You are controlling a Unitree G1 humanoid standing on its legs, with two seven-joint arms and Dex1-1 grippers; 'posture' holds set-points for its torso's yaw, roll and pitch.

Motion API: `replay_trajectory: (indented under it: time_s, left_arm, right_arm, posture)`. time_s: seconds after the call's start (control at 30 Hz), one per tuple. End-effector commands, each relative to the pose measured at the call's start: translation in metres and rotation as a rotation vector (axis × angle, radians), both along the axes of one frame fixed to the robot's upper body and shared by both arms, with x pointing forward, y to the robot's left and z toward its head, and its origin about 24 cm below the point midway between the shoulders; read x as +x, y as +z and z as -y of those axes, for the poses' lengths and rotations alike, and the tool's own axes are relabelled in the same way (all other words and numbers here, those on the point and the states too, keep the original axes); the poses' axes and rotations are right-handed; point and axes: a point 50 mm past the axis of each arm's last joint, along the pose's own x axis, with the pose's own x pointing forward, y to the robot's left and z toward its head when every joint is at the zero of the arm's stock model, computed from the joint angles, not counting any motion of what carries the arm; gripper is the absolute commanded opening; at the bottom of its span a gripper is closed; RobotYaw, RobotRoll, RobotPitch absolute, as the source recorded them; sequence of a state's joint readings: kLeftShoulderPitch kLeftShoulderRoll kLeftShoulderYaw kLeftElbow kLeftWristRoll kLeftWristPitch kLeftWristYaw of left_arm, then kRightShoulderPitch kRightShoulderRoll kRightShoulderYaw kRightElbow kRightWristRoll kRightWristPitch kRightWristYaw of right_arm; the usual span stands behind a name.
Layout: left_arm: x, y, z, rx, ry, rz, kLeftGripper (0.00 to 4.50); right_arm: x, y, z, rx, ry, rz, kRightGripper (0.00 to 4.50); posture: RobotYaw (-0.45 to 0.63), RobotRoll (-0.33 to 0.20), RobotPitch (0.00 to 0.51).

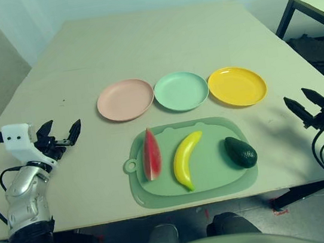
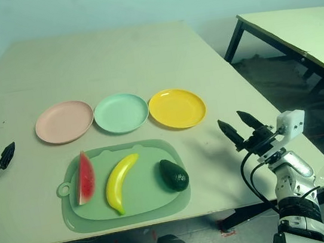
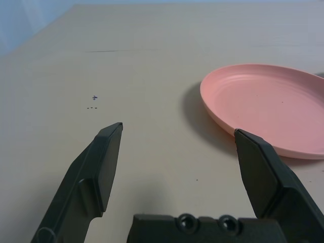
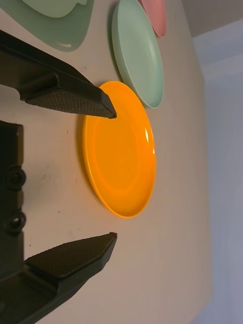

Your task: Place the fruits into color-matched plates.

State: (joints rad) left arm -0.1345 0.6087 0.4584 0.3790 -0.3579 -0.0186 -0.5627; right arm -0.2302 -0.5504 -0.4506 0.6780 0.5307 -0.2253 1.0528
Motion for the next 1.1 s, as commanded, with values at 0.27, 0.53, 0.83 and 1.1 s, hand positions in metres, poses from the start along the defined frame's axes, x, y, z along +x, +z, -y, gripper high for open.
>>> replay_trajectory:
  time_s: [0.27,0.53,0.83,1.1]
  left_arm:
    - [0.002,0.006,-0.004,0.005,0.001,0.011,4.46]
    - [-0.002,0.008,-0.008,0.015,-0.019,-0.002,4.46]
    - [-0.013,0.033,0.007,0.041,-0.440,-0.082,4.46]
    - [-0.035,0.047,0.044,0.152,-0.903,-0.244,4.46]
  right_arm:
    - [0.000,-0.004,-0.002,-0.006,-0.001,-0.006,4.50]
    - [0.001,-0.001,0.002,-0.031,0.001,-0.011,4.50]
    - [-0.002,0.006,0.010,-0.102,0.041,-0.021,4.50]
    - [0.007,0.021,0.007,-0.316,0.157,-0.074,4.50]
  posture:
    - [0.07,0.000,0.031]
    - [0.07,0.000,0.029]
    - [0.07,0.000,0.028]
    - [0.07,0.000,0.027]
